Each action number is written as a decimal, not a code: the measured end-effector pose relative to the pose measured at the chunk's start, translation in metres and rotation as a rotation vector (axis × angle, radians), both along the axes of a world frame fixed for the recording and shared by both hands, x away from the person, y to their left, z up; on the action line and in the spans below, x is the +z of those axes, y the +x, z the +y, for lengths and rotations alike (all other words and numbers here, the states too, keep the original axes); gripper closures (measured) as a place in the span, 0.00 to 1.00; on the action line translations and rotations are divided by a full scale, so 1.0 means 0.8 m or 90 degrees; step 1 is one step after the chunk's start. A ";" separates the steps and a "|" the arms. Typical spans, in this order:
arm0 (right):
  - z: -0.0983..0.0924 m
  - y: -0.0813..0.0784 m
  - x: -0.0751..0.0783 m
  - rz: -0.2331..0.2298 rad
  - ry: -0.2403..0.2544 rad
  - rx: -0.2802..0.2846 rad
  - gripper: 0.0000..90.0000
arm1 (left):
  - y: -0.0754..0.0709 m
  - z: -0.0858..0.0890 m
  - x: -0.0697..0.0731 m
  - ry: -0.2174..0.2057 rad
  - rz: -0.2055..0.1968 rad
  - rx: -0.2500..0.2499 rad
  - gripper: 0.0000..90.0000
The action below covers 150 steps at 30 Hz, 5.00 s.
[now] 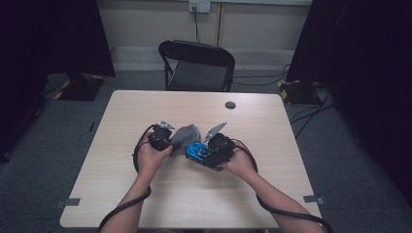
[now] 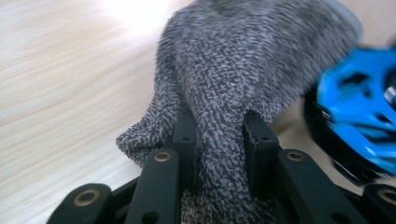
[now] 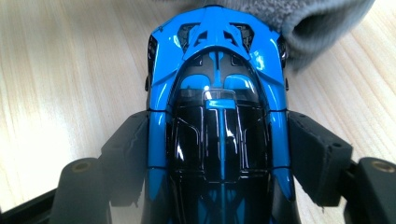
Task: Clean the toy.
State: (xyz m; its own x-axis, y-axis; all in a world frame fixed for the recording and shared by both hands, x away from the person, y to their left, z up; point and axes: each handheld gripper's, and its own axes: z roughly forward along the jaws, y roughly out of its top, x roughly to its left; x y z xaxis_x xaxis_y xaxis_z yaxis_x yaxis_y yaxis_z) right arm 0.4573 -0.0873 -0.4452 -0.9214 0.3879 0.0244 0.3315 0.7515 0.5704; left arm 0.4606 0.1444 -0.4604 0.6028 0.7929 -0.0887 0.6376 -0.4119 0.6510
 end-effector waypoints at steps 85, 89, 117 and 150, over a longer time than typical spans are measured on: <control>-0.014 0.013 0.006 -0.016 -0.009 -0.023 0.32 | 0.004 -0.011 0.026 -0.023 -0.052 -0.139 0.81; -0.018 0.018 0.004 -0.018 -0.012 -0.035 0.32 | 0.002 -0.009 0.023 -0.032 -0.045 -0.143 0.81; -0.047 0.052 0.008 -0.011 -0.006 -0.122 0.32 | -0.029 0.027 0.016 -0.054 -0.029 -0.152 0.81; -0.017 0.010 0.021 -0.024 -0.005 -0.021 0.32 | 0.011 0.006 0.035 -0.043 -0.054 -0.103 0.80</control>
State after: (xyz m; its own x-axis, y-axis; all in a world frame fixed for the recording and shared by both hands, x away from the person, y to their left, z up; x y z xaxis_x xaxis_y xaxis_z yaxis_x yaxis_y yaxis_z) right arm 0.4653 -0.1013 -0.4282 -0.9086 0.4176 -0.0130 0.3342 0.7453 0.5769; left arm 0.4695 0.1491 -0.4322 0.7299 0.6787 -0.0812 0.5076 -0.4585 0.7295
